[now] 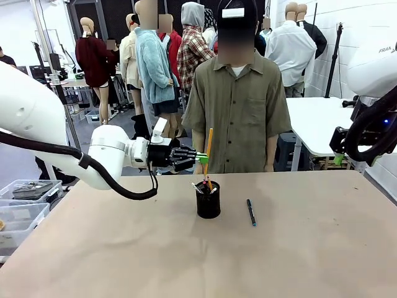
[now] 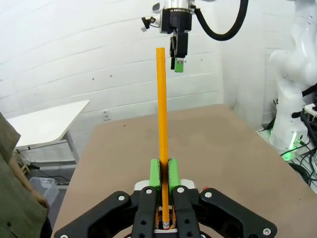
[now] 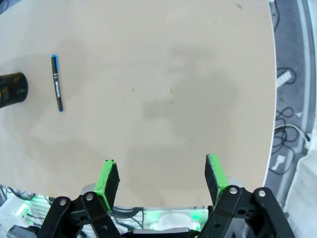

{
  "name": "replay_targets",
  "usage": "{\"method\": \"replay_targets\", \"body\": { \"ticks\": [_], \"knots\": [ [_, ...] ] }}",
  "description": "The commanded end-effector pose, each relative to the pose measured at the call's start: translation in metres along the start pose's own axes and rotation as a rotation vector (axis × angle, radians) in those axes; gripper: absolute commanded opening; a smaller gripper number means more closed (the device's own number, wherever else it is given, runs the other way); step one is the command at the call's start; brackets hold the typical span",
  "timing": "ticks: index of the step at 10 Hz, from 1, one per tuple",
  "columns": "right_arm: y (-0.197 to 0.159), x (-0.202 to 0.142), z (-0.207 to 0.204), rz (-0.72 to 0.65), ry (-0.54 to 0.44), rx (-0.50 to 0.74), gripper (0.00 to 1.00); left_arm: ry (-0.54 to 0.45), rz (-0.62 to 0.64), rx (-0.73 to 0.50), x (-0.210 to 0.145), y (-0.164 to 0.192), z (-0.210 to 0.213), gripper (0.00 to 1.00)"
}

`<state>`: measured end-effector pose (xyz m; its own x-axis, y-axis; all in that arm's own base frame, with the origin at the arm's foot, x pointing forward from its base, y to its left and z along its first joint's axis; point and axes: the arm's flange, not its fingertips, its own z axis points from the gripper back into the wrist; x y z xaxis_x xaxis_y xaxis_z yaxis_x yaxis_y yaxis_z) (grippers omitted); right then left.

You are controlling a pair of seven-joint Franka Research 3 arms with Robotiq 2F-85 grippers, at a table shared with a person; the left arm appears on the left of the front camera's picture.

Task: Place the pens into the pen holder.
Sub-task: Pick up a writing instrument from the table and place it into the Pen holder.

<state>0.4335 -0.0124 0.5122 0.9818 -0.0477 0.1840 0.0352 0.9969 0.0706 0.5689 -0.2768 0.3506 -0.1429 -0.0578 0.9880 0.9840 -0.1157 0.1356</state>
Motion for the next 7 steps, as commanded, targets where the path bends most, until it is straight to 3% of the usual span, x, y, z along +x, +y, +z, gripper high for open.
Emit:
{"method": "replay_targets", "body": {
  "ticks": [1, 7],
  "knots": [
    [0.000, -0.002, -0.003, -0.002, -0.014, -0.035, 0.86, 0.005, 0.013, -0.036, -0.005, 0.016, -0.004, 0.00],
    [0.000, -0.002, -0.003, -0.002, -0.014, -0.035, 0.86, 0.036, 0.045, -0.045, -0.020, 0.023, -0.001, 0.00]
  ]
}}
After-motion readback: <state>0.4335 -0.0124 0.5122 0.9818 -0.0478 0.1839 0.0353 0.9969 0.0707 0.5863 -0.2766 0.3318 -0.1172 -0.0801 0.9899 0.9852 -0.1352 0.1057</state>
